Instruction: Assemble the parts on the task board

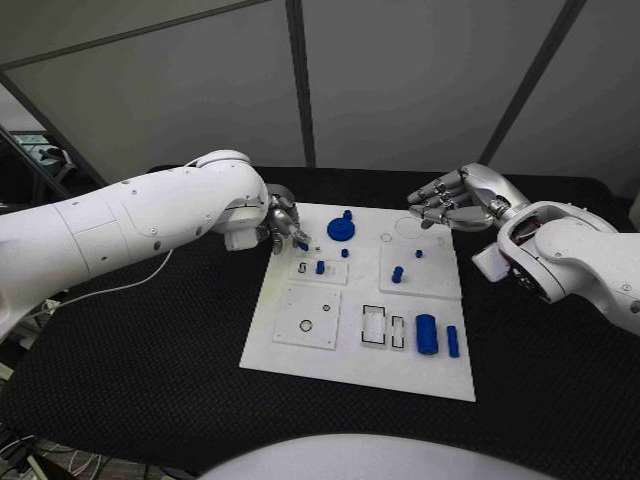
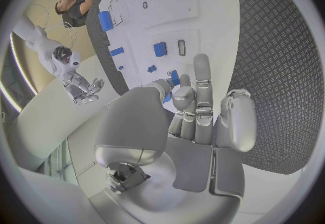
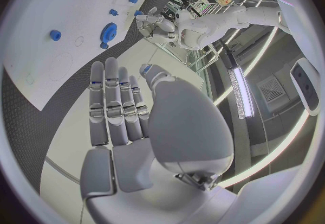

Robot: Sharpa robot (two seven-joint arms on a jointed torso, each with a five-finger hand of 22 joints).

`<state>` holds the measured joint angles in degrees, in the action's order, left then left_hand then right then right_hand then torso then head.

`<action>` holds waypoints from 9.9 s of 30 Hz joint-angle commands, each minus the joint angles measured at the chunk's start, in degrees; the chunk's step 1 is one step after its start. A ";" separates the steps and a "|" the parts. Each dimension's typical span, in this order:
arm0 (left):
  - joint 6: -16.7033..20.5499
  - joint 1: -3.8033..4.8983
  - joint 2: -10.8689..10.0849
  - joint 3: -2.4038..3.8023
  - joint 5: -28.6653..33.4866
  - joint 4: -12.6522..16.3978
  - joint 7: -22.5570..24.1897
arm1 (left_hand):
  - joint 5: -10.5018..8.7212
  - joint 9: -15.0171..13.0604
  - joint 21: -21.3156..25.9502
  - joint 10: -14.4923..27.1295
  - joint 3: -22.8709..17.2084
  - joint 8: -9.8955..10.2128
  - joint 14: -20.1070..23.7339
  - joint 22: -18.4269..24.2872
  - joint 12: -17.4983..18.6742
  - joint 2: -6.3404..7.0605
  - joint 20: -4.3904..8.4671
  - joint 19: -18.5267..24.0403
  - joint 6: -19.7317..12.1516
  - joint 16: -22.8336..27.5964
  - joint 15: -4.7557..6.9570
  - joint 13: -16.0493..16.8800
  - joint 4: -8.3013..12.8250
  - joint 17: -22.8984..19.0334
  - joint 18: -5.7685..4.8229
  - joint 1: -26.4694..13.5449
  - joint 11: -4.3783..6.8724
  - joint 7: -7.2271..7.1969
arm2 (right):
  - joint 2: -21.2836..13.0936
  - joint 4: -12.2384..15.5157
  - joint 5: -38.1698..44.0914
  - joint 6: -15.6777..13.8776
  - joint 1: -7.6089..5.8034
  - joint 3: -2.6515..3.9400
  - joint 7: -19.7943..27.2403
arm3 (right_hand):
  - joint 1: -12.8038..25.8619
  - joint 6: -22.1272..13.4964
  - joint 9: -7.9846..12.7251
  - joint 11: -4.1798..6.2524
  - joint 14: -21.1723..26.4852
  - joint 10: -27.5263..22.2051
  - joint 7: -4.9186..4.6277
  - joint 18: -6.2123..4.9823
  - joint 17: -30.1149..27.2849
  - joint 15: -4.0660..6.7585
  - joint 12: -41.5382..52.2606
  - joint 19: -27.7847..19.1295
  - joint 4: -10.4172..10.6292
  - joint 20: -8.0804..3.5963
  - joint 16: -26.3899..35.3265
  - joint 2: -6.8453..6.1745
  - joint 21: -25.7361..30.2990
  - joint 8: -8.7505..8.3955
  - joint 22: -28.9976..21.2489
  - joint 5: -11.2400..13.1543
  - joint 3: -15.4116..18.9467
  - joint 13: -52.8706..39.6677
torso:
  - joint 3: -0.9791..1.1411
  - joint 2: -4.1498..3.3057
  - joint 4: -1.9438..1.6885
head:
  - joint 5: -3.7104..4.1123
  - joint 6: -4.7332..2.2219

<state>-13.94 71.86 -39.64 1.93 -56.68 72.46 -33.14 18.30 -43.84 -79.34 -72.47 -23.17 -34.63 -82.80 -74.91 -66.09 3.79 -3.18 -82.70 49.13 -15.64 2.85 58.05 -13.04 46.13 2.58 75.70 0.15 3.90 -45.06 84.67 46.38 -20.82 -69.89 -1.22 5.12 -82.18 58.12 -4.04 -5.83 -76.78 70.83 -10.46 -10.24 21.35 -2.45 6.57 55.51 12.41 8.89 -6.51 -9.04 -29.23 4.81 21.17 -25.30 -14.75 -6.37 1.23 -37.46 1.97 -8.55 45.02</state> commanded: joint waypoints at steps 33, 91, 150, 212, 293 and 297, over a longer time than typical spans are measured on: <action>7.64 -3.68 -5.03 -0.17 -13.34 11.09 0.96 | -0.54 0.41 -1.24 -1.53 -7.41 -0.13 -0.44 -3.51 -0.06 3.41 0.30 -0.97 0.59 -0.03 0.41 0.17 6.41 0.12 0.44 0.66 0.43 -0.48 | 0.12 -0.27 0.06 0.49 -0.07 0.03 0.42 | 0.19 0.15 -0.03 -0.12 -0.50 0.38 0.12 -0.22 0.07 -0.10 0.29 0.44 -0.11 0.10 0.35 0.44 0.42 0.22 -0.11 -0.44 -0.33 0.12 | -0.01 -0.15 0.14 | -0.67 0.39; 3.25 -4.61 -4.51 -0.18 -10.18 10.30 -1.71 | -1.07 1.08 -1.68 -3.32 0.95 -0.52 -0.63 -4.40 -0.97 3.04 0.63 -1.51 4.34 -0.04 0.91 1.20 3.71 0.32 0.25 -5.95 1.23 -1.63 | 0.32 -0.46 0.05 0.80 -0.06 0.03 0.46 | 0.30 0.10 -0.01 -0.14 -0.52 0.35 0.10 -0.19 0.08 -0.12 0.28 0.48 -0.07 0.09 0.47 0.46 0.50 0.23 -0.15 -0.69 -0.40 0.23 | 0.03 -0.12 0.17 | -0.79 1.27; 24.87 -4.67 -5.08 -0.16 3.72 7.20 15.07 | -7.47 8.25 32.77 16.63 25.23 5.71 -3.24 26.97 19.09 -0.87 -1.86 18.05 -5.03 -12.28 -1.52 -21.30 -2.89 7.75 7.31 -3.84 -3.24 3.29 | 0.48 -1.23 -0.50 1.00 -0.06 0.02 0.37 | 0.69 -0.17 0.06 -0.27 -0.37 0.00 -0.01 -0.14 0.07 -0.25 0.14 0.44 0.13 0.14 0.89 0.53 0.85 0.18 -0.32 -1.26 -0.61 0.57 | 0.02 -0.09 0.13 | 0.00 0.57; 19.46 -4.39 6.22 -2.88 -27.25 -2.52 30.23 | -8.40 35.32 10.89 23.47 20.57 19.85 -2.23 3.12 10.84 1.98 -1.50 5.62 5.19 -67.68 -1.58 -27.83 4.72 34.98 3.01 11.58 -2.38 2.85 | 0.95 -1.26 -0.54 0.96 -0.04 0.01 0.49 | 0.45 -0.17 0.06 -0.25 -0.39 -0.02 0.01 -0.16 0.07 -0.22 0.15 0.47 -0.07 0.12 0.99 0.56 0.90 0.22 -0.34 -1.55 -0.82 0.66 | 0.04 -0.09 0.11 | 1.97 -0.12; 18.05 -4.62 7.18 -3.43 -25.65 -3.52 30.49 | -8.53 39.44 8.25 8.93 2.60 24.46 -0.30 -1.61 45.89 4.14 -2.28 2.13 13.16 -62.67 -2.44 -52.43 8.53 19.11 2.10 10.89 -4.03 3.71 | 1.24 -1.39 -0.54 1.27 -0.04 0.01 0.47 | 0.34 -0.16 0.06 -0.26 -0.45 0.01 -0.01 -0.15 0.09 -0.22 0.18 0.52 -0.22 0.11 1.08 0.58 0.94 0.26 -0.35 -1.67 -1.01 0.76 | 0.04 -0.02 0.08 | 1.83 0.76; 19.32 -4.64 6.26 -3.40 -25.14 -2.39 30.79 | -8.57 39.45 8.14 8.59 1.95 24.66 -0.34 -1.74 46.35 4.32 -2.25 2.05 13.38 -62.73 -2.45 -52.51 8.90 19.03 2.07 10.64 -4.04 3.80 | 1.20 -1.52 -0.54 1.26 -0.03 0.02 0.51 | 0.34 -0.16 0.06 -0.26 -0.45 0.01 -0.01 -0.15 0.09 -0.22 0.18 0.52 -0.22 0.11 1.08 0.58 0.94 0.26 -0.35 -1.67 -1.01 0.76 | 0.02 0.01 0.08 | 1.81 0.61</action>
<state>3.54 67.15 -33.10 -1.49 -82.74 69.56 -3.24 10.11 -4.37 -70.80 -63.41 -20.86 -10.25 -82.84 -74.92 -19.93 7.97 -5.33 -80.16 61.95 -78.11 0.21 5.60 -4.12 65.22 7.87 86.85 -3.99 7.67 -43.86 83.19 46.00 -19.86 -69.83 -1.24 5.17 -81.94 58.12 -4.03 -5.83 -76.99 70.83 -10.46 -10.24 21.36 -2.65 6.57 55.72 12.10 9.10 -5.79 -8.80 -28.57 4.81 20.91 -26.74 -15.38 -5.69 1.27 -37.50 2.03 -6.73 45.72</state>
